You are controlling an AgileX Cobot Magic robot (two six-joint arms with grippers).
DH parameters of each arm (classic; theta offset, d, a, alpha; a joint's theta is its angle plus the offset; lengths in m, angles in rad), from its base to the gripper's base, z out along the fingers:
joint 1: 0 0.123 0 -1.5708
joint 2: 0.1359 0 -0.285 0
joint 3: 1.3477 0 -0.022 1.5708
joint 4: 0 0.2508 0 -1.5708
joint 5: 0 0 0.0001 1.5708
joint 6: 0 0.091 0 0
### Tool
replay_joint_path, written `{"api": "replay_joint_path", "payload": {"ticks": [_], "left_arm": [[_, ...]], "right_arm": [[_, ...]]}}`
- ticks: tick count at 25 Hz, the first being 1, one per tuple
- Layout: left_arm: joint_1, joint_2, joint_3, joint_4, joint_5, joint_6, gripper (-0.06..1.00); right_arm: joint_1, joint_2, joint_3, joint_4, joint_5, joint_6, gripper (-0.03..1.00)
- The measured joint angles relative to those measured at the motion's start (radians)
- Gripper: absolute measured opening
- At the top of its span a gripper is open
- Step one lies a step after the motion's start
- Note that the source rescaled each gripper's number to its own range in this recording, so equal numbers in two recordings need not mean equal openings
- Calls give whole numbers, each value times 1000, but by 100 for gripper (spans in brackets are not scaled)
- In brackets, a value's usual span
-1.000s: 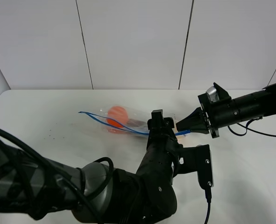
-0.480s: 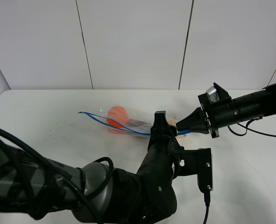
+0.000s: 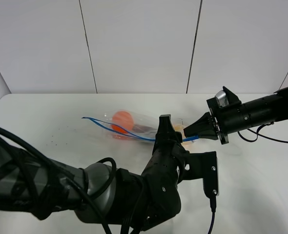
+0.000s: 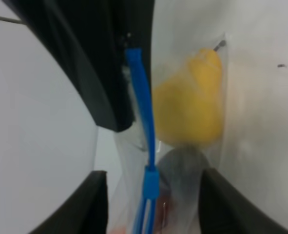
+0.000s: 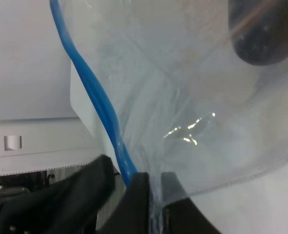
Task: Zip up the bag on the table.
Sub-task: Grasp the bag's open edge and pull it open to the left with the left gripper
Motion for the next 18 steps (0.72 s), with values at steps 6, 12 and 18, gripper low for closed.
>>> {"api": "replay_joint_path", "payload": {"ticks": [6, 12, 18], "left_arm": [[0, 0, 0, 0, -32, 16, 30], [0, 0, -11, 0, -35, 41, 25], [6, 1, -50, 0, -36, 41, 20]], "right_arm": [[0, 0, 0, 1, 0, 0, 0], [0, 0, 0, 1, 0, 0, 0], [0, 0, 0, 3, 0, 0, 0]]}}
